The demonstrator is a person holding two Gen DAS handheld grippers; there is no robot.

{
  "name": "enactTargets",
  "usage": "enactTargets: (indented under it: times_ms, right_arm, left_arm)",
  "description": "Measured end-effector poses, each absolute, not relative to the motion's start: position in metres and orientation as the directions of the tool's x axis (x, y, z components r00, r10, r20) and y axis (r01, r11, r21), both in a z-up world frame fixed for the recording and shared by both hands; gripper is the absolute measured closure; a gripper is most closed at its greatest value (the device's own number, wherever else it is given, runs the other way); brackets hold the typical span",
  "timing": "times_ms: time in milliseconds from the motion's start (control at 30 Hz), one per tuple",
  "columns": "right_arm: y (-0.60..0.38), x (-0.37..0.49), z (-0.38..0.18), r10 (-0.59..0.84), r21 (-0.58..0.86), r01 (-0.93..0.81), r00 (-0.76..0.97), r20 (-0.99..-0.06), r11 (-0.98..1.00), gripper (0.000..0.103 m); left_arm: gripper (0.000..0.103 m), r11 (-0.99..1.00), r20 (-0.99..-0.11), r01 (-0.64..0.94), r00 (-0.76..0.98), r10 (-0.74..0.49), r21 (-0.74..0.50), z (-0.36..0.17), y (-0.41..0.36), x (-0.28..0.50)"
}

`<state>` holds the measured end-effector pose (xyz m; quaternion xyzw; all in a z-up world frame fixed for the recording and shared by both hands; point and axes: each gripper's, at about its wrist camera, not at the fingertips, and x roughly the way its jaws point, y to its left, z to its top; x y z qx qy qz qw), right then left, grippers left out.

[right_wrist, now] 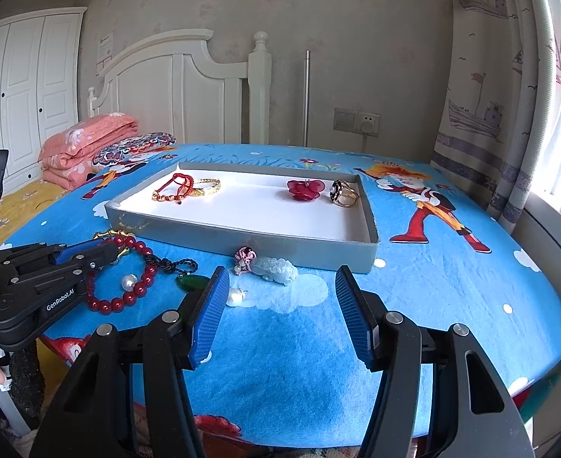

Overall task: Organize jewelry
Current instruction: 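Move the left tool to the dark red bead bracelet and grasp it, then grasp the green pendant's black cord with the right tool while the left tool holds the bead bracelet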

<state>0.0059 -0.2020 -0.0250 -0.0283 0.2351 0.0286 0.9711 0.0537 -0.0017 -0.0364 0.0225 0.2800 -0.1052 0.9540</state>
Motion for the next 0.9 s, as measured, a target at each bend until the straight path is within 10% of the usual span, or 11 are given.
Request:
enactTargets:
  times_ms: [900]
  right_arm:
    - [-0.122, 0.060, -0.043, 0.160, -0.124, -0.281, 0.798, -0.582, 0.952, 0.047]
  left_arm:
    - [0.090, 0.982, -0.469, 0.182, 0.863, -0.186, -0.053, -0.023, 0.023, 0.032]
